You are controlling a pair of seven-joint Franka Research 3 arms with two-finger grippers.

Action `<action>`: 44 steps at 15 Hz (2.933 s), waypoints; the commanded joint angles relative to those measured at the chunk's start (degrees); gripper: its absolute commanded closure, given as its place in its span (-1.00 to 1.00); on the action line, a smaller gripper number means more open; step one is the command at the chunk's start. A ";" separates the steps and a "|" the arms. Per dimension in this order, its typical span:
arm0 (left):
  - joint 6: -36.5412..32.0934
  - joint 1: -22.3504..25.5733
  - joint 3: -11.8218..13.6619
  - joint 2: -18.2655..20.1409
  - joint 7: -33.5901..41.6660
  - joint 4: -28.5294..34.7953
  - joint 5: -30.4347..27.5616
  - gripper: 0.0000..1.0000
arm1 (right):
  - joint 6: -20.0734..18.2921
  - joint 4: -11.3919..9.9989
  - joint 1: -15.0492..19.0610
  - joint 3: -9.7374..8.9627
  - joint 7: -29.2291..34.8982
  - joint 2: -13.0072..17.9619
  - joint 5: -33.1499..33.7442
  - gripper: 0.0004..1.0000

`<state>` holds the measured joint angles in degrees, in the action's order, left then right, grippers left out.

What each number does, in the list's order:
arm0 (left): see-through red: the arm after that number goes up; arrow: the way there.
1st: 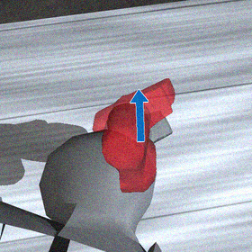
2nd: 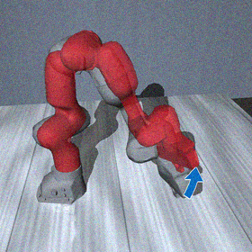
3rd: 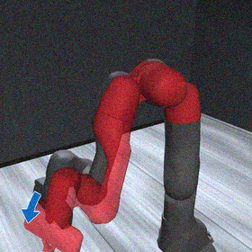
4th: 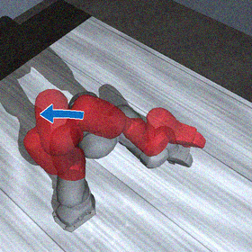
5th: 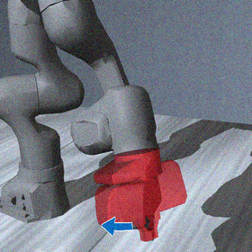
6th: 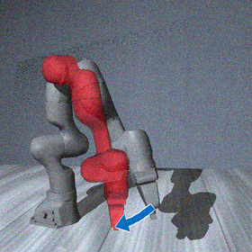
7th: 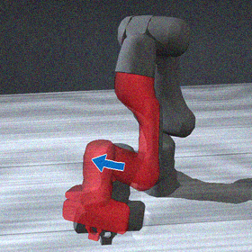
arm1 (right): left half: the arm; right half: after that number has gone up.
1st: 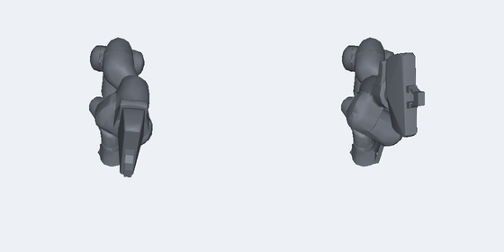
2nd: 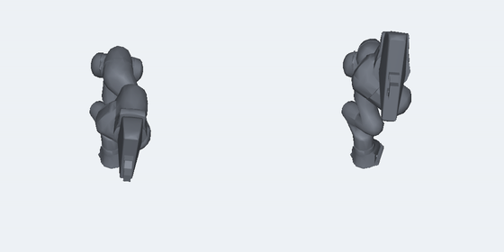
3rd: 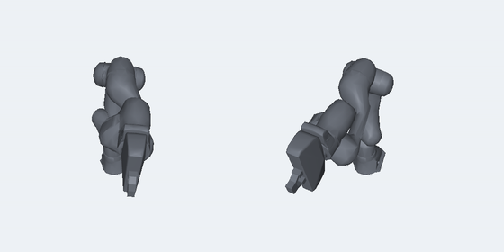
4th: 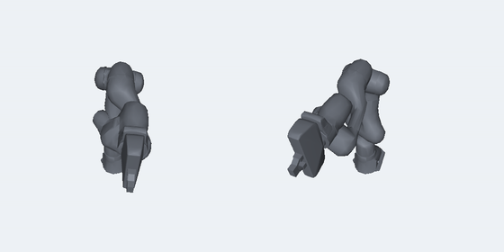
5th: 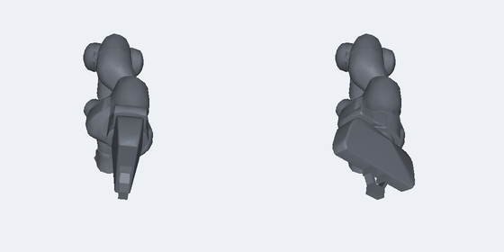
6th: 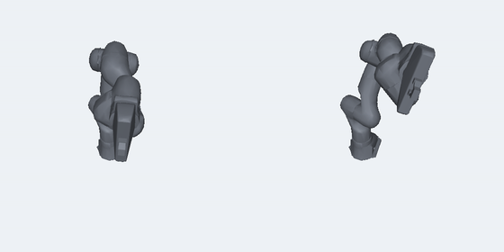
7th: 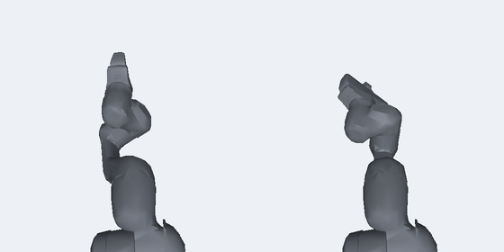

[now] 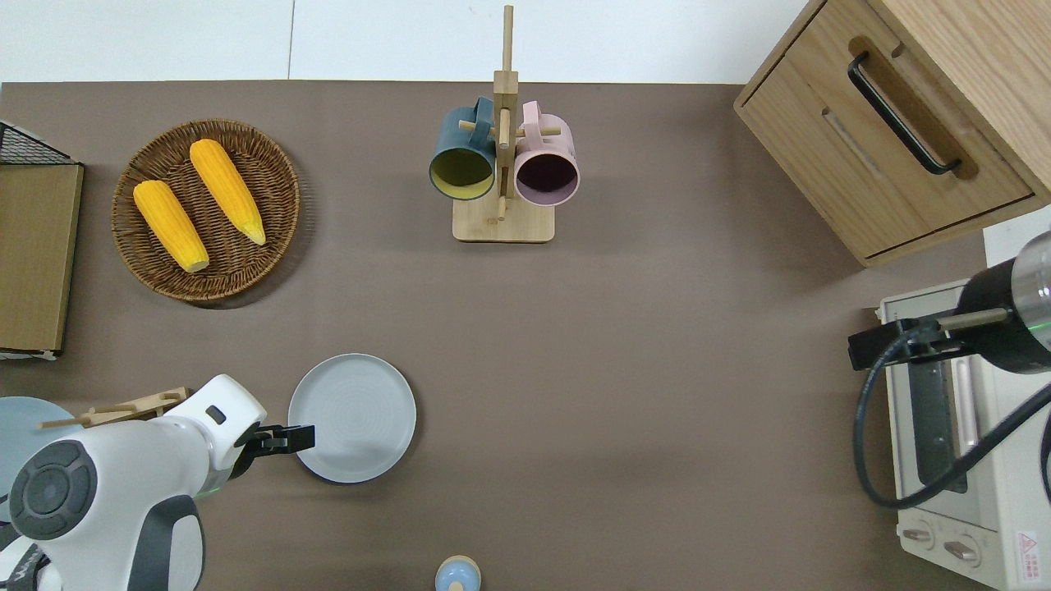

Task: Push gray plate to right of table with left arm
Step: 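Move the left gripper forward to the near edge of the gray plate, then lower the left gripper against the gray plate's rim nearest the robot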

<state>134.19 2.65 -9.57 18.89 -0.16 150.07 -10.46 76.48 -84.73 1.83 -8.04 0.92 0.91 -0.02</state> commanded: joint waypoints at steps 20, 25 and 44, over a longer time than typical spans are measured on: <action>12.76 -2.57 0.34 -9.31 -4.15 3.13 -0.88 0.33 | -0.89 0.53 1.07 -0.92 0.66 0.14 -0.25 -0.97; 12.76 -2.48 0.43 -9.40 -4.15 3.13 -0.88 1.00 | -0.89 0.53 1.07 -0.92 0.66 0.14 -0.25 -0.97; 15.66 -13.63 0.08 -16.25 -18.90 -0.83 -0.88 1.00 | -0.89 0.53 1.07 -0.92 0.66 0.14 -0.25 -0.97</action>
<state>147.62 -6.55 -9.47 7.54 -14.32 150.45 -11.02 76.48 -84.73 1.83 -8.04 0.92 0.91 -0.02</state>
